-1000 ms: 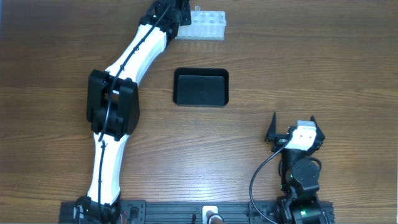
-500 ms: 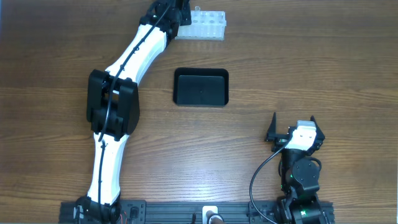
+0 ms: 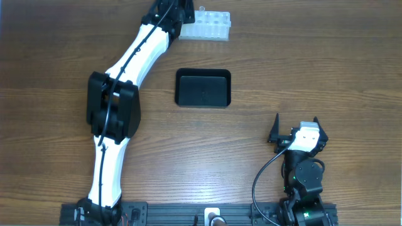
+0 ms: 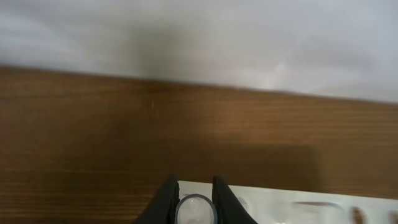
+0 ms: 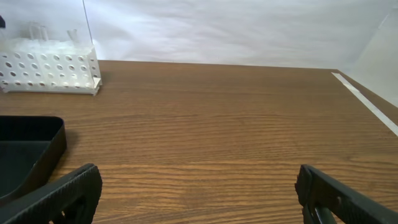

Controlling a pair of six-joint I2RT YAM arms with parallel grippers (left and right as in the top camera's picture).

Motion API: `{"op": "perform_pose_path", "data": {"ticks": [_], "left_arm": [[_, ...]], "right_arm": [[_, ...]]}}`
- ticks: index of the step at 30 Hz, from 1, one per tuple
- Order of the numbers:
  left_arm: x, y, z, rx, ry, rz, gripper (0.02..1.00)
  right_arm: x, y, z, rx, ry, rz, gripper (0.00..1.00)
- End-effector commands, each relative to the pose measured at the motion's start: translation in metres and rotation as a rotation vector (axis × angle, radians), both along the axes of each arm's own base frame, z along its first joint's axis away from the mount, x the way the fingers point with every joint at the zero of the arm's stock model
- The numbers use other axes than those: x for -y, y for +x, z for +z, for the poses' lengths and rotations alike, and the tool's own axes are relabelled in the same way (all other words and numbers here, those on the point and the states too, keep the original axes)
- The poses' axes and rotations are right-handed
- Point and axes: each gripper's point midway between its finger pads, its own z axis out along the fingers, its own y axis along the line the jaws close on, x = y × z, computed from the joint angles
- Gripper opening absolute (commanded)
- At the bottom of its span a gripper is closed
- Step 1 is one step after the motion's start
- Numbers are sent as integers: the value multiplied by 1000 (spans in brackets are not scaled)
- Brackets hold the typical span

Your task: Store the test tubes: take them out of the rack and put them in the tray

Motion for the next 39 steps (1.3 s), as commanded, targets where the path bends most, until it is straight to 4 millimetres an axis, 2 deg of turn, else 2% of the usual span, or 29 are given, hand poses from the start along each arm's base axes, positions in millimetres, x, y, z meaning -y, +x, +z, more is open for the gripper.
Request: {"op": "perform_pose_path", "data": {"ticks": [1, 8, 11, 13, 15, 18, 23, 26, 30, 35, 39], "left_arm": [[8, -14, 116, 193, -16, -24, 73], [11, -52, 210, 340, 39, -28, 73], [15, -79, 231, 332, 49, -38, 69], [22, -99, 230, 284, 61, -67, 66], [30, -117, 218, 212, 71, -84, 62], [37, -139, 188, 88, 85, -70, 60], [36, -177, 117, -192, 125, -8, 60], [30, -190, 78, -325, 147, 66, 60], [30, -191, 44, -405, 157, 121, 66], [37, -190, 14, -477, 153, 109, 73], [32, -186, -8, -518, 162, 135, 75]], "right_arm": [[4, -1, -1, 4, 5, -19, 991], [3, -1, -1, 4, 5, -18, 991], [3, -1, -1, 4, 5, -18, 991], [3, -1, -1, 4, 5, -18, 991], [3, -1, -1, 4, 5, -18, 993], [3, -1, -1, 4, 5, -18, 993], [3, -1, -1, 4, 5, -18, 991], [4, -1, -1, 4, 5, -19, 991], [3, -1, -1, 4, 5, -18, 991], [3, -1, -1, 4, 5, -18, 993], [3, -1, -1, 4, 5, -18, 993]]}}
